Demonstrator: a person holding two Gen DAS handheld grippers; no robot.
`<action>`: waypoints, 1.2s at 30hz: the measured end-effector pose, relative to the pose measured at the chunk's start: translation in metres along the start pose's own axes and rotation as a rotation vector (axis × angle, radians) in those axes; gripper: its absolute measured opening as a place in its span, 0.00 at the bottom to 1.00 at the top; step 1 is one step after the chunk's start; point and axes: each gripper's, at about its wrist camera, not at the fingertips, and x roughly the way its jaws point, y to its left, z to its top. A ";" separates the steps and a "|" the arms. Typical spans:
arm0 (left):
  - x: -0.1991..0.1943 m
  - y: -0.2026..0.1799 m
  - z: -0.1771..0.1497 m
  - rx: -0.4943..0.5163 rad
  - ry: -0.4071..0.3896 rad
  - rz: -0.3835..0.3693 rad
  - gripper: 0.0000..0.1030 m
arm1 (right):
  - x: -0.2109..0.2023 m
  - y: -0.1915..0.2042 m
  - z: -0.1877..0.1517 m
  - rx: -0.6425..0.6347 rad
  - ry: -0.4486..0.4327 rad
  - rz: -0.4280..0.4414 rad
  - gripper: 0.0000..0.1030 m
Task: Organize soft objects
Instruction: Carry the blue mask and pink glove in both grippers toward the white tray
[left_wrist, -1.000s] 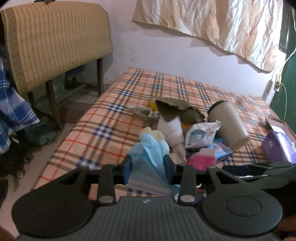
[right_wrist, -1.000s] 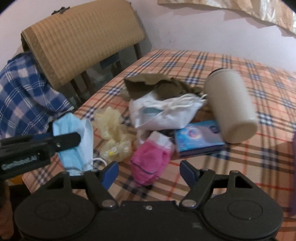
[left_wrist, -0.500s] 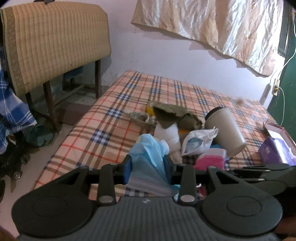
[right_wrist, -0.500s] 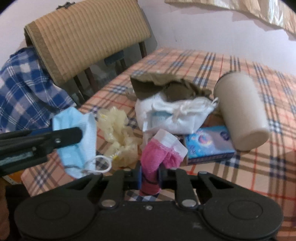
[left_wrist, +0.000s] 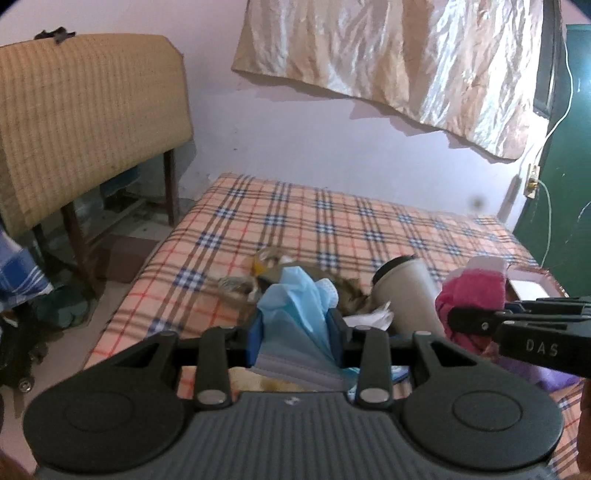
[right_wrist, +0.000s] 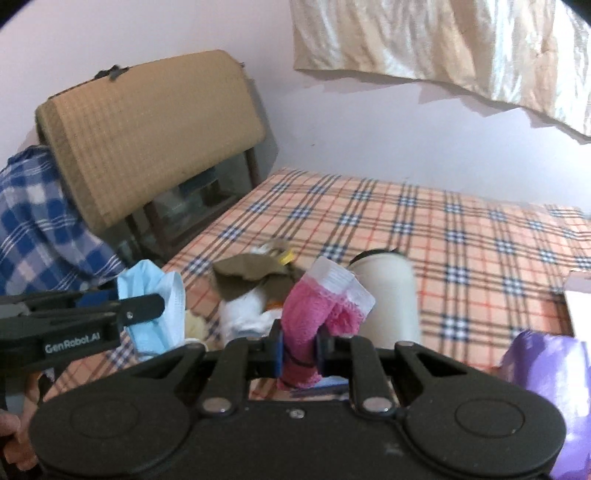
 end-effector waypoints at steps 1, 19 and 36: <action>0.002 -0.003 0.004 0.001 0.000 -0.006 0.37 | -0.002 -0.003 0.003 0.001 -0.002 -0.004 0.19; 0.017 -0.040 0.028 0.050 0.003 -0.015 0.37 | -0.023 -0.031 0.027 0.001 -0.023 -0.109 0.19; 0.020 -0.083 0.031 0.091 0.005 -0.057 0.37 | -0.041 -0.066 0.027 0.044 -0.039 -0.155 0.19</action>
